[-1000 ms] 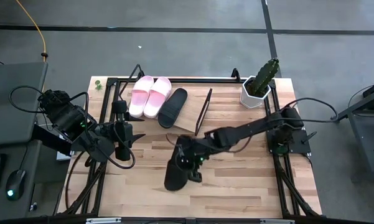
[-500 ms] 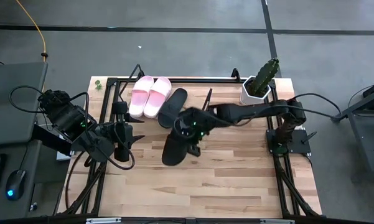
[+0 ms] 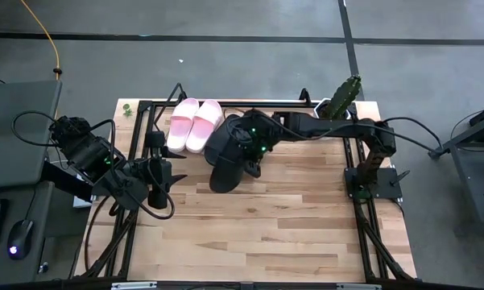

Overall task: Pick and place slides into the shelf
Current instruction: Put the black slide on the shelf

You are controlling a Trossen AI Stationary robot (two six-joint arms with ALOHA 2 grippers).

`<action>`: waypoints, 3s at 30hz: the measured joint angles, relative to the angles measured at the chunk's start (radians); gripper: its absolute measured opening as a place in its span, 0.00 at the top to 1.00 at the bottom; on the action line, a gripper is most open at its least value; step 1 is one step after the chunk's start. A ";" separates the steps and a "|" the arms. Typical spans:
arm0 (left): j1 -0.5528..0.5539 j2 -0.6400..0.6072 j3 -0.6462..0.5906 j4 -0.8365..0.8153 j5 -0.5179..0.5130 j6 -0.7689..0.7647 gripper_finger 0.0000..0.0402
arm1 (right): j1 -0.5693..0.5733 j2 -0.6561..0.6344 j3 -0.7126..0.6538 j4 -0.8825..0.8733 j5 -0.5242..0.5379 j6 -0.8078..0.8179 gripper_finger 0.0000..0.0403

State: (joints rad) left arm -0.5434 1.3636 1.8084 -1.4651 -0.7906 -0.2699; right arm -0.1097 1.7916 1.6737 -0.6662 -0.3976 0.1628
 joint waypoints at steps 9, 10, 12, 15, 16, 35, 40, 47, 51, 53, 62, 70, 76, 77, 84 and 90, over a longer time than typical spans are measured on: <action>0.000 0.000 0.000 -0.004 -0.002 0.000 0.48 | -0.089 0.001 -0.001 -0.007 -0.008 -0.011 1.00; 0.000 0.000 0.000 -0.004 -0.002 0.000 0.48 | -0.096 0.001 -0.001 -0.009 -0.007 -0.011 1.00; 0.000 0.000 0.000 -0.004 -0.003 0.000 0.48 | -0.107 0.001 -0.006 -0.008 -0.014 -0.014 1.00; 0.000 0.000 0.000 -0.004 -0.003 0.005 0.48 | -0.126 0.002 -0.037 -0.007 -0.024 -0.015 1.00; 0.000 0.000 0.000 -0.004 -0.003 0.005 0.48 | -0.133 0.002 -0.049 -0.010 -0.030 -0.014 1.00; 0.000 0.000 0.000 -0.003 -0.003 0.007 0.48 | -0.243 0.002 -0.219 0.114 -0.082 -0.010 1.00; 0.000 0.000 0.000 -0.001 -0.003 0.007 0.48 | -0.250 0.002 -0.241 0.142 -0.087 -0.010 1.00; 0.000 0.000 0.000 -0.002 -0.003 0.007 0.48 | -0.262 0.002 -0.248 0.125 -0.139 0.003 1.00; 0.000 0.000 0.000 -0.002 -0.003 0.006 0.48 | -0.271 0.002 -0.249 0.121 -0.157 0.019 1.00; 0.000 0.000 0.000 -0.002 -0.003 0.007 0.48 | -0.272 0.002 -0.249 0.121 -0.157 0.020 1.00; 0.000 0.000 0.000 -0.003 -0.003 0.006 0.48 | -0.289 0.000 -0.250 0.079 -0.184 0.020 1.00; 0.000 0.000 0.000 -0.003 -0.003 0.006 0.48 | -0.288 -0.004 -0.250 0.069 -0.174 0.020 1.00; 0.000 0.000 0.000 -0.003 -0.003 0.006 0.48 | -0.288 -0.004 -0.250 0.067 -0.165 0.040 0.99; 0.000 0.000 0.000 -0.003 -0.003 0.006 0.48 | -0.288 -0.004 -0.250 0.064 -0.165 0.039 0.98; 0.000 0.000 0.000 -0.003 -0.003 0.006 0.48 | -0.287 -0.004 -0.250 0.045 -0.176 0.039 0.88; 0.000 0.000 0.000 -0.002 -0.003 0.006 0.48 | -0.287 -0.007 -0.248 0.043 -0.177 0.039 0.79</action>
State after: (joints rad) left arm -0.5432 1.3636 1.8084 -1.4673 -0.7933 -0.2634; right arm -0.3969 1.7847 1.4254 -0.6235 -0.5745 0.2016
